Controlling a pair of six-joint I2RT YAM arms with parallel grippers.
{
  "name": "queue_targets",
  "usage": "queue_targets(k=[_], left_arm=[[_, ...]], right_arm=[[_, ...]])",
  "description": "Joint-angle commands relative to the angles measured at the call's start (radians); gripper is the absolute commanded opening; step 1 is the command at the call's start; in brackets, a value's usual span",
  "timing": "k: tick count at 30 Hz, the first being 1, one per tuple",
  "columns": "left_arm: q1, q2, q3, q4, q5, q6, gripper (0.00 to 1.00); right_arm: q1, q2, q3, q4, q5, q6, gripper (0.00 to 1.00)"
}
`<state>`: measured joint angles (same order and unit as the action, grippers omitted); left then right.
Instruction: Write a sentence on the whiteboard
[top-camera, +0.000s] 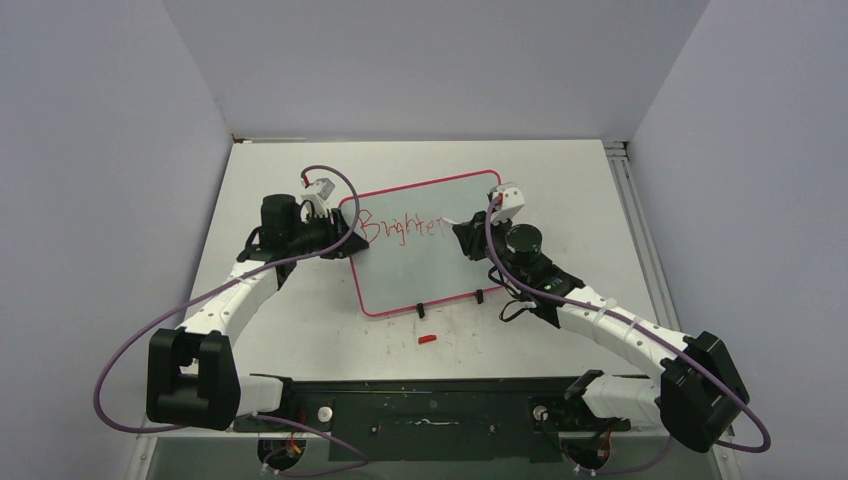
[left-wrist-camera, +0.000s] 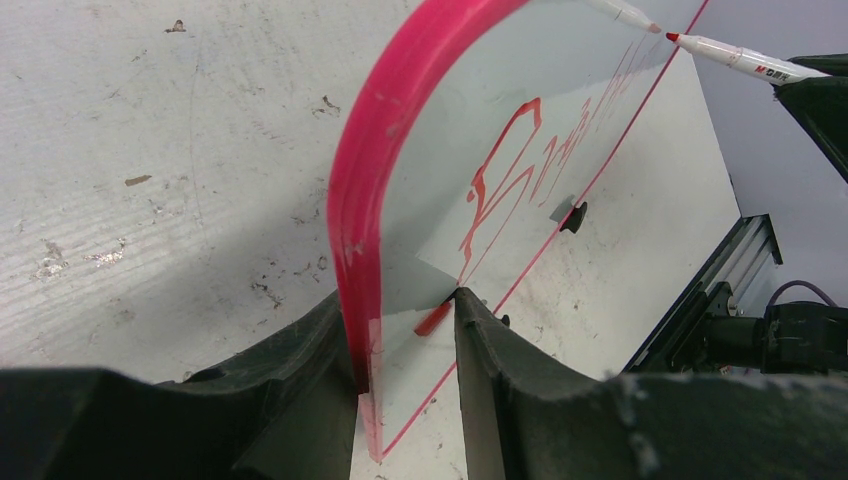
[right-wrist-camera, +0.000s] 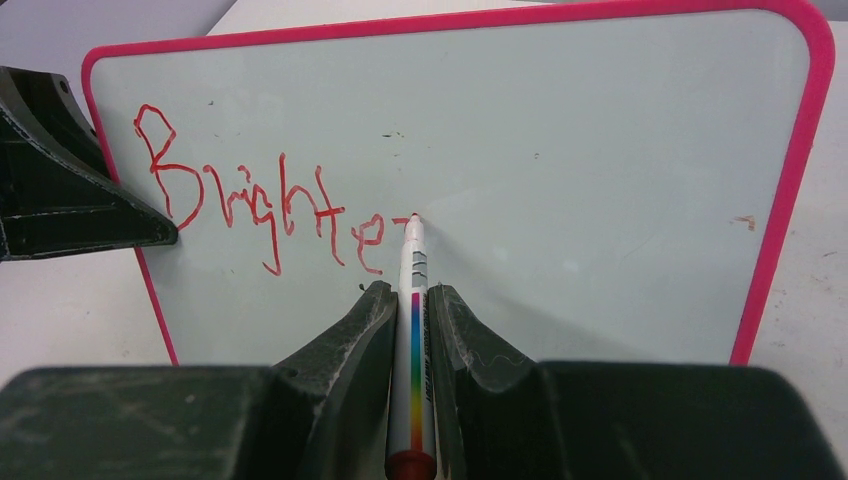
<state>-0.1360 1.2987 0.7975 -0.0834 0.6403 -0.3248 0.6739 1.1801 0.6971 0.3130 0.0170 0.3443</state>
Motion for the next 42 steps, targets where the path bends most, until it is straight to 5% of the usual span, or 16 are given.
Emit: queue_targets(k=[1,42], left_arm=[[-0.005,-0.029,0.037,0.016,-0.009,0.016,0.34],[-0.004,-0.039,0.035,0.014,-0.017,0.020,0.34]], right_arm=[[-0.003,0.026,0.045,0.073,0.020,-0.006,0.05],[0.013,-0.015,-0.025,-0.063,0.015,-0.004,0.05]])
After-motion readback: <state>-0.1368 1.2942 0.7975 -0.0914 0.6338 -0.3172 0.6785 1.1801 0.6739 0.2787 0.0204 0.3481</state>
